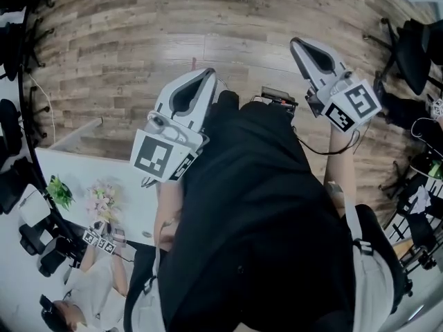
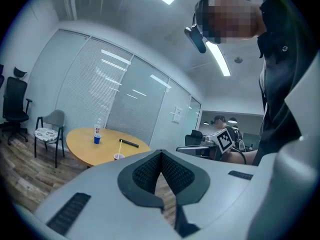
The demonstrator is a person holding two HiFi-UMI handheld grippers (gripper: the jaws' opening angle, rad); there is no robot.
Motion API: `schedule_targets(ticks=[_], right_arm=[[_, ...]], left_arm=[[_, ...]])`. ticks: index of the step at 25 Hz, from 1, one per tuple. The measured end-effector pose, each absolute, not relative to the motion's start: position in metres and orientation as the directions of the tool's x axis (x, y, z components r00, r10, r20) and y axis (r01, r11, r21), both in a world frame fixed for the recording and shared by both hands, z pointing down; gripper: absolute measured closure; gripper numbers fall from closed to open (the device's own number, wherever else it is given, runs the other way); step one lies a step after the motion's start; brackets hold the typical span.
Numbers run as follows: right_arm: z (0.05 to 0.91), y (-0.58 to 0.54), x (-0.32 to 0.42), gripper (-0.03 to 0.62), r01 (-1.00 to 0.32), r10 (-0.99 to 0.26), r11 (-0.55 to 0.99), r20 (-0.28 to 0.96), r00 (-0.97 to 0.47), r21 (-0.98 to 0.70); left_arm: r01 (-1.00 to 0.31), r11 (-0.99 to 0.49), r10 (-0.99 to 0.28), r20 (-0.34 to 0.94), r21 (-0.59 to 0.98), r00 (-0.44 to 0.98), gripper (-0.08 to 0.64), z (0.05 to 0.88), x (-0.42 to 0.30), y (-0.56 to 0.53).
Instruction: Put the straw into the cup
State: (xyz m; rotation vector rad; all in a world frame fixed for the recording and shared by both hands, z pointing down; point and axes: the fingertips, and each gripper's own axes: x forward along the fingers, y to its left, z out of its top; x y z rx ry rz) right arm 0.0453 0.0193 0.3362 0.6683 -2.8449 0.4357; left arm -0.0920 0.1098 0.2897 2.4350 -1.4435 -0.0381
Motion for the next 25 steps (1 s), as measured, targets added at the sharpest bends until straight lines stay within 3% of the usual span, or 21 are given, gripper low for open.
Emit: schedule_targets(ticks=[11, 25], right_arm=[[0.317, 0.077, 0.126, 0.574, -0.431, -0.388, 0.858, 0.197, -0.9, -0.28], [0.317, 0.13, 0.165, 0.574, -0.313, -0.278, 0.912, 0.162, -0.947, -0.265]], left_arm=[[-0.865, -0.411, -0.857, 0.201, 0.287, 0.474, 0.549, 0.296, -0.013, 0.149], [-0.896, -0.349, -0.88, 0.232, 0.274, 0.414, 0.549, 0.308, 0.037, 0.2]])
